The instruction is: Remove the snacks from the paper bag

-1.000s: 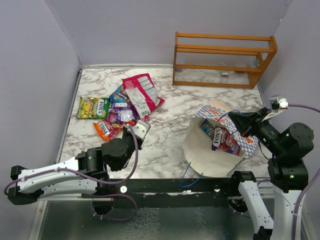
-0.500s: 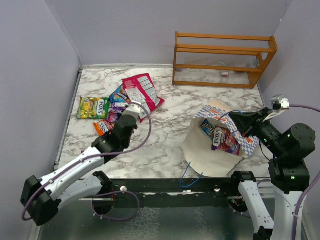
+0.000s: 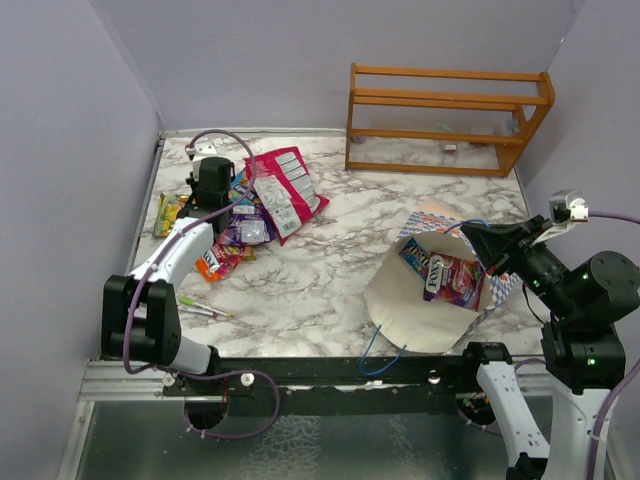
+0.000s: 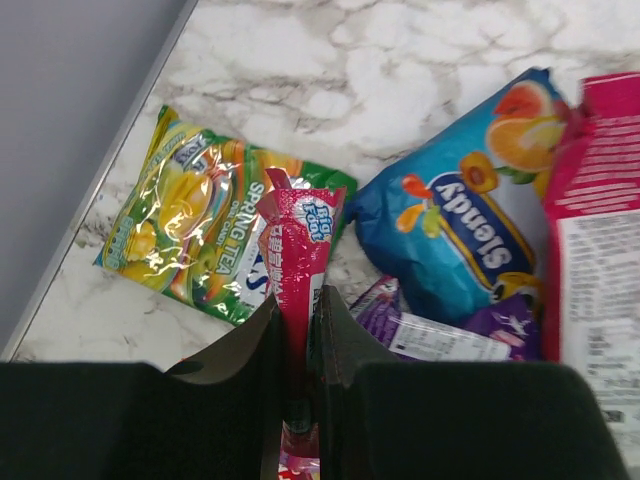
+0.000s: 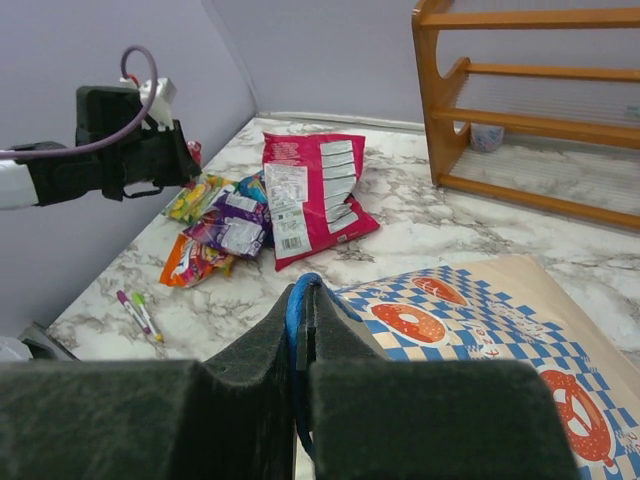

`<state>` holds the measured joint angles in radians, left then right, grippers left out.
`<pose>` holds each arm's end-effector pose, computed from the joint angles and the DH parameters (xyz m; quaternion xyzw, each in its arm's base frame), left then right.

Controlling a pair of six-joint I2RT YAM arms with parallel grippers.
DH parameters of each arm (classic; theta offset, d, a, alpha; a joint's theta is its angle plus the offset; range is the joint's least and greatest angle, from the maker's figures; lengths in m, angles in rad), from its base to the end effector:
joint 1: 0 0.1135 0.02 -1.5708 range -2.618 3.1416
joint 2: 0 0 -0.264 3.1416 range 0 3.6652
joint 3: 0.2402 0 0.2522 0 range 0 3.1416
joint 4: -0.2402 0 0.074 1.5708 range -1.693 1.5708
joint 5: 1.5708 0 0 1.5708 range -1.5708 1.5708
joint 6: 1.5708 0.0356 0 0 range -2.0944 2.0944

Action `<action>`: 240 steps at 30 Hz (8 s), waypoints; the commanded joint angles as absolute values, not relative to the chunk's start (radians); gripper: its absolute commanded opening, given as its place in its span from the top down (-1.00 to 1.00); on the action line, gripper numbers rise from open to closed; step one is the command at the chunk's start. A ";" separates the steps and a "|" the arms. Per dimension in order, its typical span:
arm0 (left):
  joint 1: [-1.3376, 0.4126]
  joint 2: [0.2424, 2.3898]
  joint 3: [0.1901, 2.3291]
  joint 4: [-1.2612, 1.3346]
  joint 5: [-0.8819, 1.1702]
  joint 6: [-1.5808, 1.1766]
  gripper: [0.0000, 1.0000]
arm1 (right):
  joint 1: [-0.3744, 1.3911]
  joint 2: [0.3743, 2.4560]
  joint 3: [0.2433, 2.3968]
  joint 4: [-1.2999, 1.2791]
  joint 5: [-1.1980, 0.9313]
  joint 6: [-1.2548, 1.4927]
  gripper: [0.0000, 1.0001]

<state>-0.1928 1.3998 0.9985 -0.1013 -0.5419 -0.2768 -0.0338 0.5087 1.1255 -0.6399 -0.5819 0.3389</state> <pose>0.3133 -0.0424 0.2829 -0.1709 0.8229 0.1099 0.5306 0.0589 0.0176 0.4303 -0.0701 0.7104 0.3045 0.6306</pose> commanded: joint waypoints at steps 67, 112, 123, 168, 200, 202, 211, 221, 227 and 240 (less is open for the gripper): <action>-1.508 1.275 0.869 0.220 -0.522 -0.676 -0.16 | -0.031 0.465 1.127 -0.675 -0.583 0.352 0.97; -1.300 2.197 1.621 -0.039 -0.433 -0.666 -0.37 | -0.031 0.469 1.176 -0.684 -0.600 0.358 0.97; -1.247 2.287 1.645 -0.078 -0.403 -0.692 -0.47 | -0.031 0.468 1.177 -0.684 -0.601 0.366 0.97; -1.296 1.773 1.464 -0.259 -0.181 -0.579 0.74 | -0.030 0.463 1.154 -0.672 -0.575 0.373 0.97; -1.304 0.854 1.092 -0.300 -0.744 -0.128 1.00 | -0.031 0.447 1.124 -0.679 -0.524 0.353 0.97; -1.304 0.851 1.068 -0.300 -0.918 -0.102 1.00 | -0.031 0.445 1.128 -0.685 -0.522 0.352 0.97; -1.207 0.764 0.748 -0.067 -1.077 0.034 1.00 | -0.031 0.448 1.142 -0.699 -0.522 0.346 0.97; -0.933 0.712 0.645 -0.169 -0.979 -0.178 1.00 | -0.031 0.450 1.157 -0.709 -0.529 0.343 0.97; -0.667 0.796 0.700 -0.164 -0.853 -0.181 1.00 | -0.031 0.450 1.157 -0.706 -0.539 0.350 0.97; -0.139 1.195 0.991 -0.240 -0.600 -0.544 1.00 | -0.031 0.470 1.156 -0.679 -0.566 0.362 0.97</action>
